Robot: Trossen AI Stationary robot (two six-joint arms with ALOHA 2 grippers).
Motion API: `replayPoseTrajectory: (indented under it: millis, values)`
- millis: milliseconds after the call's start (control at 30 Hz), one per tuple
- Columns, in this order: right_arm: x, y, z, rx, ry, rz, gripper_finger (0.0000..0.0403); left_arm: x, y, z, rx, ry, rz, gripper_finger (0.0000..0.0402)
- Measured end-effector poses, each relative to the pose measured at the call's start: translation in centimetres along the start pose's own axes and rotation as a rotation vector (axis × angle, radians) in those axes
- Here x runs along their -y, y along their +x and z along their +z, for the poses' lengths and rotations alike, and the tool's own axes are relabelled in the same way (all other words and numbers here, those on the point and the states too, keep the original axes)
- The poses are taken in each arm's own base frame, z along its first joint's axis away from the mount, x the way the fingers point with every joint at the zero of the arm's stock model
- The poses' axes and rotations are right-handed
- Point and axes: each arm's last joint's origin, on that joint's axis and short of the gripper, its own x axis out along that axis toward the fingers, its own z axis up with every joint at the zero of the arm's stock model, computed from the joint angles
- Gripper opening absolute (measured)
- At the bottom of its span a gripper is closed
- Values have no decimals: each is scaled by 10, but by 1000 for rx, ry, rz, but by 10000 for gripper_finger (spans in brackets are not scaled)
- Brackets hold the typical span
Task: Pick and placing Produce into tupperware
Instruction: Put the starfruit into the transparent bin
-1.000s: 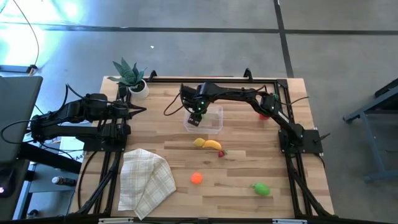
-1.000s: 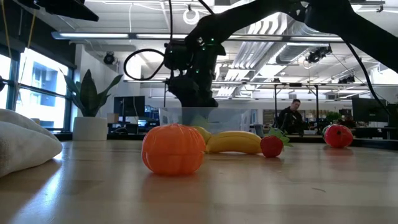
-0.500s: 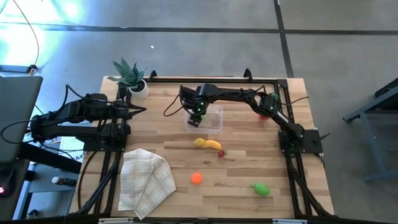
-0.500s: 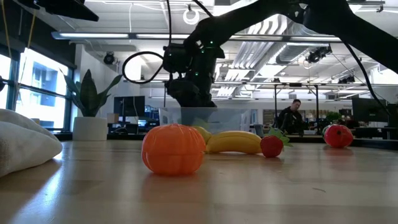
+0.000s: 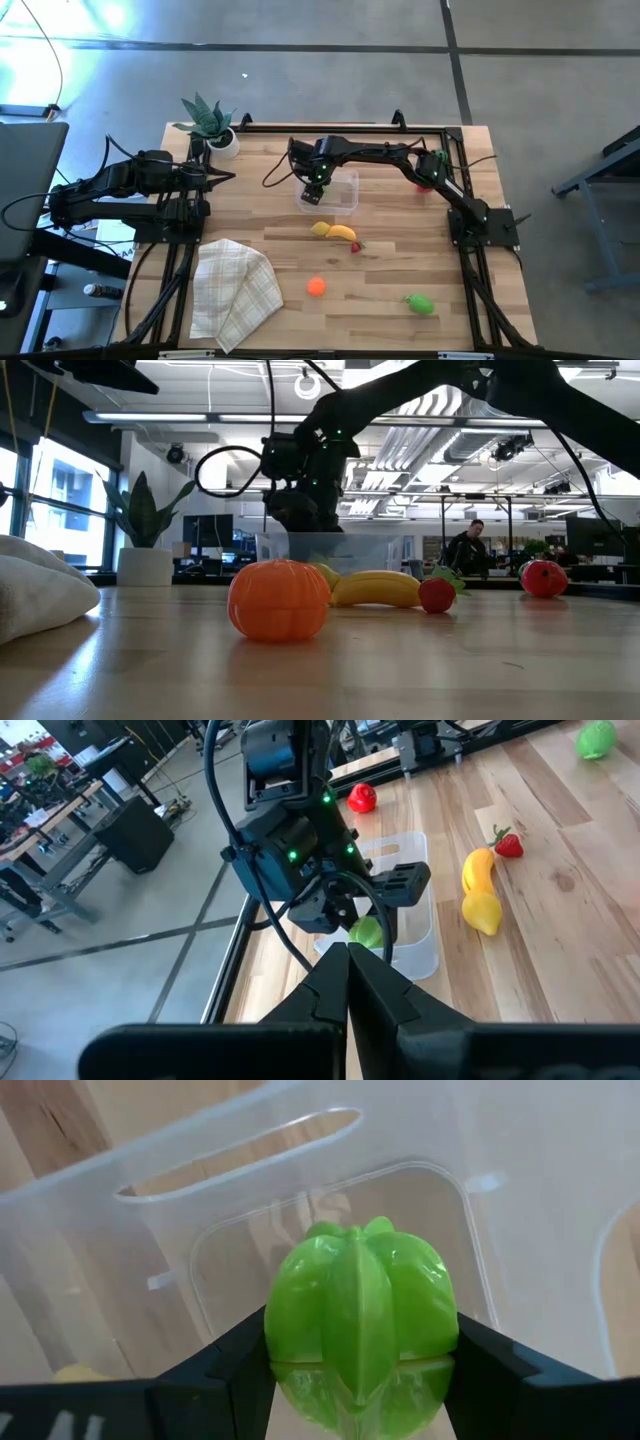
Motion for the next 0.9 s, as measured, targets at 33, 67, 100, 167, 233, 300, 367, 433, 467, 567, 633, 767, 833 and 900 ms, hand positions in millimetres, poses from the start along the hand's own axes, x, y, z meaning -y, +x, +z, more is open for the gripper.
replayPoseTrajectory:
  millis: [33,67,100,167,233,300,367,433,467,567,633,767,833,900]
  values:
    - [0,0,0,0,0,0,207,0,0,0,0,0,0,1]
    - [0,0,0,-1,1,0,207,0,0,0,0,0,0,1]
    - [0,0,0,0,1,0,207,0,0,0,0,0,0,1]
    - [0,0,0,0,1,0,207,0,0,0,0,0,0,1]
    - [0,0,0,0,2,0,207,0,0,0,0,0,0,1]
    - [-1,0,0,0,2,1,207,0,0,0,0,0,0,1]
    - [-1,0,0,1,0,1,207,0,0,0,0,0,0,1]
    - [-1,0,0,5,0,1,207,0,0,0,0,0,0,1]
    - [-1,0,1,6,1,1,207,0,0,0,0,0,0,1]
    - [0,4,0,-1,11,1,207,0,0,0,0,0,0,1]
    - [1,10,-1,-20,25,7,207,0,0,0,0,0,0,1]
    - [0,16,0,-18,28,19,207,0,0,0,0,0,0,1]
    - [0,16,2,-4,24,19,207,0,0,0,0,0,0,1]
    - [0,16,1,-7,32,19,207,0,0,0,0,0,0,1]
